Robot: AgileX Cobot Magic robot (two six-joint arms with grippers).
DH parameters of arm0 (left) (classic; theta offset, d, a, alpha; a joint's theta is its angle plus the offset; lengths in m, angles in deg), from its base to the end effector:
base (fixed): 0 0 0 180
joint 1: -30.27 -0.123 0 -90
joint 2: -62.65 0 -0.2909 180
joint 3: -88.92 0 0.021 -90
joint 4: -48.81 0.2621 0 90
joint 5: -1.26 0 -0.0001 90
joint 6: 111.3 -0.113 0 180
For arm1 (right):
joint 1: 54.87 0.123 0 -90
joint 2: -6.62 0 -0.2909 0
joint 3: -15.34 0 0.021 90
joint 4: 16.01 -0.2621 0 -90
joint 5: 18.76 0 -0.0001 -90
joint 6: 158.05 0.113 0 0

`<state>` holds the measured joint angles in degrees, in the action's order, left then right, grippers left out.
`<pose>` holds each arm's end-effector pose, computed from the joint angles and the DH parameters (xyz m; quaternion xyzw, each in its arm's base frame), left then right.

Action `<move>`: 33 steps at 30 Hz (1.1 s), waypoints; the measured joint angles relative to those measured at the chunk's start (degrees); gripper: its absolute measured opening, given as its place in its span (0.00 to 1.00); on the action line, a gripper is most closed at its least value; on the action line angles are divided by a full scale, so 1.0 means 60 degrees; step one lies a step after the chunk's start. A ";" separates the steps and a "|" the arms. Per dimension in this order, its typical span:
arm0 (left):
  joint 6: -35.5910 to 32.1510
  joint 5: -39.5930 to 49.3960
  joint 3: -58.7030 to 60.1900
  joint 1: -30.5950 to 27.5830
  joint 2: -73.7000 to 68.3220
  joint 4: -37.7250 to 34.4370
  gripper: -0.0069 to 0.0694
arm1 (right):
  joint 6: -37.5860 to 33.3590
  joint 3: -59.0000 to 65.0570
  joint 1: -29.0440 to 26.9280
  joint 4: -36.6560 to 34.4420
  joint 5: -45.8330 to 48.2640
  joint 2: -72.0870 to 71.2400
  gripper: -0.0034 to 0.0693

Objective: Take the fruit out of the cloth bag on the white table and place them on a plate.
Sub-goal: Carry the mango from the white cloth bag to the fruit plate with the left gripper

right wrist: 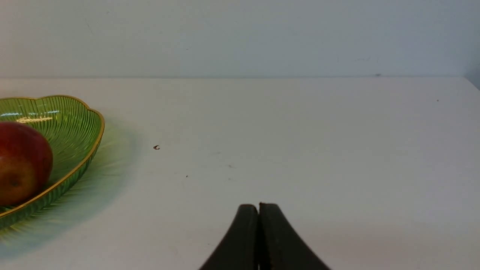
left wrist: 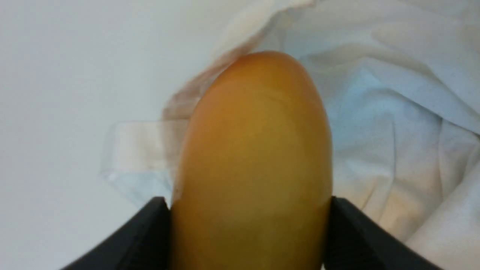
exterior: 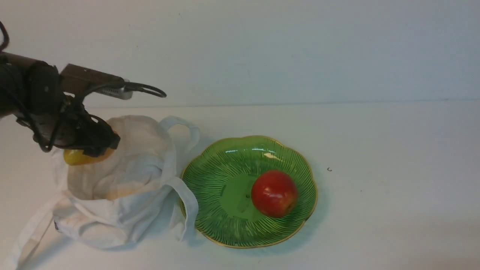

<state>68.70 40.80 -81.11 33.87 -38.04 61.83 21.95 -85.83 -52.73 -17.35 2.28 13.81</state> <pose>0.3636 -0.0066 0.2397 0.0961 0.9576 0.0842 0.2582 0.0793 0.0039 0.1653 -0.0087 0.8041 0.0210 0.5941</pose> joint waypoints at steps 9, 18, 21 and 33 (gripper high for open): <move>0.0133 0.3133 -0.0011 0.0000 0.1837 -0.1334 0.70 | 0.0000 0.0000 0.0000 0.0000 0.0000 0.0000 0.03; -0.0514 0.4440 -0.0011 0.1066 0.1957 -0.4629 0.70 | 0.0000 0.0000 0.0000 0.0000 0.0000 0.0000 0.03; -0.0621 0.3339 -0.0011 0.2204 0.1863 -0.5225 0.70 | 0.0000 0.0000 0.0000 0.0000 0.0000 0.0000 0.03; -0.0215 0.0257 -0.0011 0.4543 -0.0298 -0.4646 0.70 | 0.0000 0.0000 0.0000 0.0000 0.0000 0.0000 0.03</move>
<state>67.41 42.35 -81.17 61.13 -39.83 33.95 21.95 -85.83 -52.73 -17.35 2.28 13.81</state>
